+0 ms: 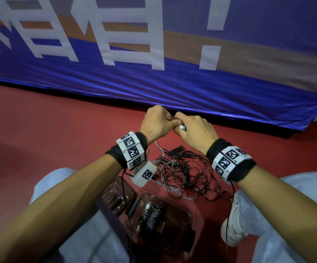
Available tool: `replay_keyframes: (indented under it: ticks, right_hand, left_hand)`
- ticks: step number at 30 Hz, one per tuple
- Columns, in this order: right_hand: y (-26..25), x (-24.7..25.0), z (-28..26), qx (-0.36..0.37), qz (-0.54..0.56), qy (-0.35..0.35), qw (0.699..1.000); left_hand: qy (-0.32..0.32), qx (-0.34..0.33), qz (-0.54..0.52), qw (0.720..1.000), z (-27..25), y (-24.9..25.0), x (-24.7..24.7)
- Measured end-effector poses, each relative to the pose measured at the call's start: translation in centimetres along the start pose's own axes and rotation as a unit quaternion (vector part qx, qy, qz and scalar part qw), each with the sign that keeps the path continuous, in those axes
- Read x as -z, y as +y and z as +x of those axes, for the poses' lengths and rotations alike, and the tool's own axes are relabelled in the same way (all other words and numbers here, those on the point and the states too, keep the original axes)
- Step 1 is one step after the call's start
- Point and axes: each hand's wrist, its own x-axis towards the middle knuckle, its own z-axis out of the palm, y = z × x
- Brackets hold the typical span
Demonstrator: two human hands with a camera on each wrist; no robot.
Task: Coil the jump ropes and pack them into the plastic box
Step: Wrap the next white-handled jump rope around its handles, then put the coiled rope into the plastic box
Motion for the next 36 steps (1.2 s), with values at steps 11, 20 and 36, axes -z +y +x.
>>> replay_keyframes:
  ticks: [11,20,36]
  right_hand:
    - [0.0,-1.7,-1.0,0.041,0.163,-0.031,0.985]
    - [-1.7,-5.5,-1.4,-0.043,0.189,-0.051,0.98]
    - [-2.1,-24.8,-11.5,-0.224,0.232,-0.362,0.875]
  left_hand:
    - [-0.208,0.173,-0.168,0.948,-0.1,-1.5,2.7]
    - [-0.126,0.134,-0.086,0.979,-0.6,-3.8,0.8]
    - [-0.321,0.153,0.076,0.931,-11.9,-15.5,-8.9]
